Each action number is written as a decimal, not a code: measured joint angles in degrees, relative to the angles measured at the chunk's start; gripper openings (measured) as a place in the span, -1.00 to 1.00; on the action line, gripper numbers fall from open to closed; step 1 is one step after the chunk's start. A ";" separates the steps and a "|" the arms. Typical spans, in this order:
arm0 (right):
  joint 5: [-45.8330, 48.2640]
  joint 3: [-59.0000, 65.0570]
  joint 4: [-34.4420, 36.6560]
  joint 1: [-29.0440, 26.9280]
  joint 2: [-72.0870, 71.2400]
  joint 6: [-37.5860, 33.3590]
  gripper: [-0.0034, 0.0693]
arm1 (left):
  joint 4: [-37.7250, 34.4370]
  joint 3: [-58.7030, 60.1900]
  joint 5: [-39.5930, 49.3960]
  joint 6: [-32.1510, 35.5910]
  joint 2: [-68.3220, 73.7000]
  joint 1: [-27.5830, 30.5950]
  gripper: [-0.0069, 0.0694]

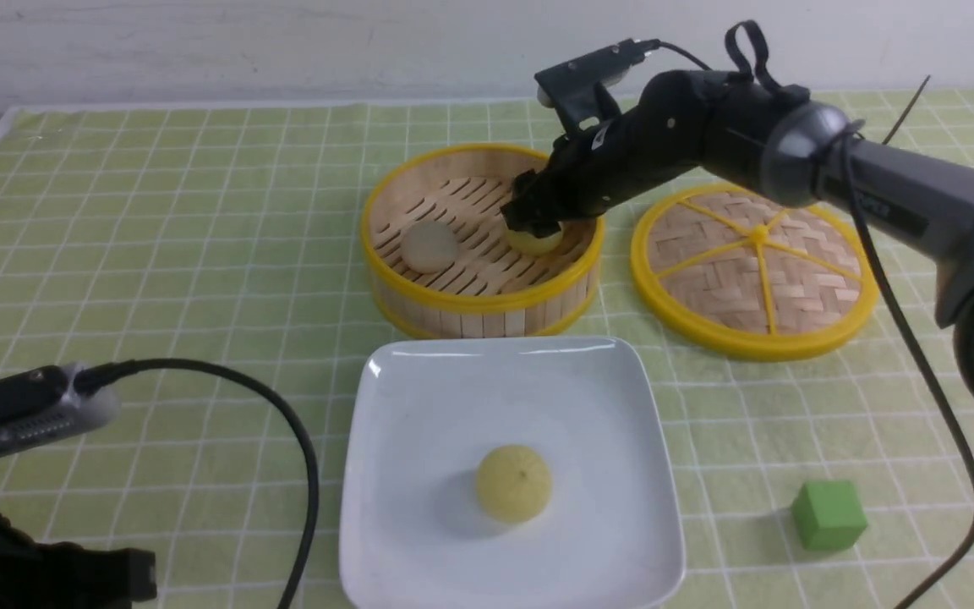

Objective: Put the steamed buns into the plate on the green tablecloth.
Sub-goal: 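Reach toward a bun in the bamboo steamer with the right gripper, then move the steamed bun from the bamboo steamer onto the white plate with the right gripper, then reach into the bamboo steamer and grasp a bun with the left gripper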

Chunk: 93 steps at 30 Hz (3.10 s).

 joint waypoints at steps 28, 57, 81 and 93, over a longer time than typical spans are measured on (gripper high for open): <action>28.01 35.68 10.49 1.82 -36.98 2.07 -0.82 | 0.05 0.00 -1.59 -0.25 0.00 0.00 -0.34; 29.13 51.66 6.73 -17.94 -72.76 -0.91 -0.93 | -1.24 -6.20 -5.14 -2.74 7.93 0.00 -0.62; 24.27 75.01 2.85 -21.45 -98.60 1.03 -0.92 | 1.95 -77.65 -0.44 0.33 69.23 -15.11 0.29; 23.58 75.01 2.85 -21.45 -98.60 1.03 -0.90 | 12.27 -86.97 -0.06 0.22 81.83 -15.17 0.28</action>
